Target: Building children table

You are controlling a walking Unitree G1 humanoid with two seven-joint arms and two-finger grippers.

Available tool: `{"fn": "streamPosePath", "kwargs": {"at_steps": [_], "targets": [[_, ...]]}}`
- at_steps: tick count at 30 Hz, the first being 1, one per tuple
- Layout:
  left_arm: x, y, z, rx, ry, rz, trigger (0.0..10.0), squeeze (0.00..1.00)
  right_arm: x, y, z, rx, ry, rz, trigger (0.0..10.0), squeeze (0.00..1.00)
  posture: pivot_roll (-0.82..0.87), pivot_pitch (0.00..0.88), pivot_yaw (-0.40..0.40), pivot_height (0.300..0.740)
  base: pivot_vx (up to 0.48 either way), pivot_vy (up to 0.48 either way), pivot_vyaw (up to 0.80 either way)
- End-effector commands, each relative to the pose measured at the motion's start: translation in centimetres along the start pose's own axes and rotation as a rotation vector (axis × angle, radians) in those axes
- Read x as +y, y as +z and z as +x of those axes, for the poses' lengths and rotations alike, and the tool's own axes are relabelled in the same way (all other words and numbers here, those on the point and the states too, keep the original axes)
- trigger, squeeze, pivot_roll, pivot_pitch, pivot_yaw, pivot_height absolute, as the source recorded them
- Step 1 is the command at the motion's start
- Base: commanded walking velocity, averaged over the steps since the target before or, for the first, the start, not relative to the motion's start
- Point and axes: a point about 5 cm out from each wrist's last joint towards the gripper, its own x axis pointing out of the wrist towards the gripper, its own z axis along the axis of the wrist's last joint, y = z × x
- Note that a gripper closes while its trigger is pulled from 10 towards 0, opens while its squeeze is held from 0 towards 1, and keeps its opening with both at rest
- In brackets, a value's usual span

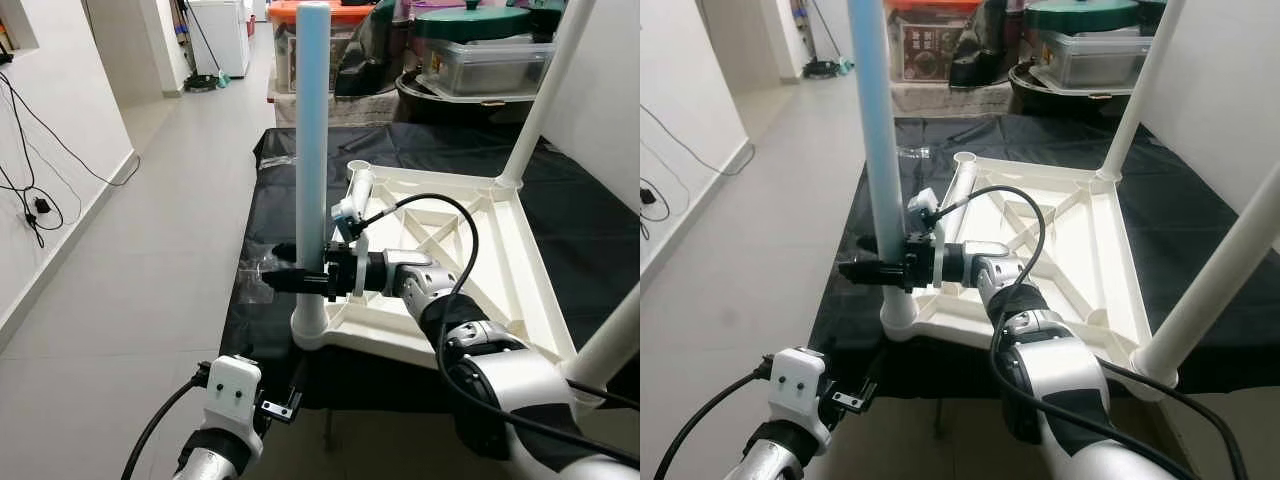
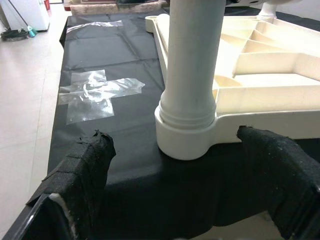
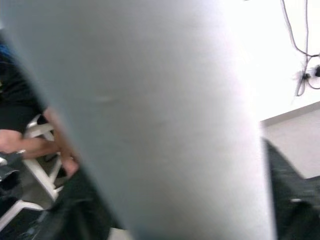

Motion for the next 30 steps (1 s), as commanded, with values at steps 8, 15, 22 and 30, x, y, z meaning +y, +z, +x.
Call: {"fn": "streamPosePath", "kwargs": {"at_steps": [8,15,22,30], "targets": [[-0.1,-0.3,-0.1,0.016,-0.001,0.001,10.0,0.00,-2.0,0.2,-0.2,-0.163,-0.474,-0.080,0.0,0.00,0.11,0.000,-0.024,0.740,0.000,0.000,0.00],[0.1,-0.4,-0.1,0.019,-0.003,0.003,10.0,0.00,-4.2,0.0,-4.4,-0.249,-1.124,-0.109,0.0,0.00,0.10,0.000,-0.016,0.740,0.000,0.000,0.00],[0.1,-0.4,-0.1,0.020,-0.006,0.006,10.0,0.00,-3.8,-2.4,-9.2,-0.297,-1.702,-0.021,0.0,0.00,0.10,0.000,-0.018,0.740,0.000,0.000,0.00],[0.2,-0.4,0.1,0.019,-0.006,0.006,10.0,0.00,-3.1,-3.9,-8.2,-0.279,-1.731,0.016,0.0,0.00,0.09,0.000,-0.017,0.740,0.000,0.000,0.00]]}}
